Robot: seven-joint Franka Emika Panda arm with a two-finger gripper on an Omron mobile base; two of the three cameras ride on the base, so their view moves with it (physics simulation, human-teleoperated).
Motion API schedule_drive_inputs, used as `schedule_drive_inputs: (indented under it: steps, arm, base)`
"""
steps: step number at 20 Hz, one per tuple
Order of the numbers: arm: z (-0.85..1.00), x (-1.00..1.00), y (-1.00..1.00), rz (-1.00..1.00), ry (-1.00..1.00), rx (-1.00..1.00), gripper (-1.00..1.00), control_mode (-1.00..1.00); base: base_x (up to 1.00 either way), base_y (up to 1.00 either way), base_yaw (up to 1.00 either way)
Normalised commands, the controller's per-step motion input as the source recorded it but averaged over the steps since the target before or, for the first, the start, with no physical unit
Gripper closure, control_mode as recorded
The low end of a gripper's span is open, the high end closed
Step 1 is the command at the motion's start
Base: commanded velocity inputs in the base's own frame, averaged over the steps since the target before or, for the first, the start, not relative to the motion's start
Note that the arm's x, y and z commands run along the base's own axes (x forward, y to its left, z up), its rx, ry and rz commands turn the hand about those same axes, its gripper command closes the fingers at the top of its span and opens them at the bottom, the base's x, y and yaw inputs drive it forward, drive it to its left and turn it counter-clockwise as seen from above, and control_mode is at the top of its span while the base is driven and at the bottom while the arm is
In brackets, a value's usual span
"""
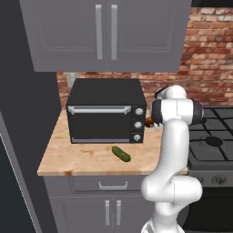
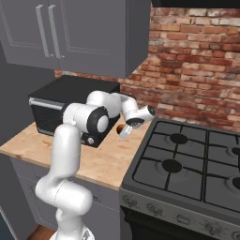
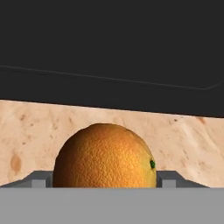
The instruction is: Place the beer on the top shelf of the fridge to keep it out of children's reach, and place the cucumber and orange on lower shelves for easy access.
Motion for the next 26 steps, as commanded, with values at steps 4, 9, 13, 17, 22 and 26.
schedule_drive_inputs:
  steps: [4,9,13,17,22,26]
  arm:
    - [0.19,-0.54,0.00,-0.04,0.00,0.00,1.00,-1.00]
    - [0.60,-0.99,-0.06,-0.18,0.00,0.00,1.00,-1.00]
    - [0.66,-1.00,-0.07,-0.21,0.00,0.00,1.00,-1.00]
    - [0.74,-1.00,0.00,-0.14,0.00,0.00,1.00,-1.00]
    - [0.82,-1.00,0.00,-0.18,0.00,0.00,1.00,-1.00]
    - [0.92,-1.00,0.00,-0.25,0.04,0.00,1.00,-1.00]
  base:
    - [0.00,0.00,0.00]
    - [0.00,0.00,0.00]
    - [0.00,0.00,0.00]
    - [0.00,0.00,0.00]
    - [0.00,0.00,0.00]
    - [0.00,0.00,0.00]
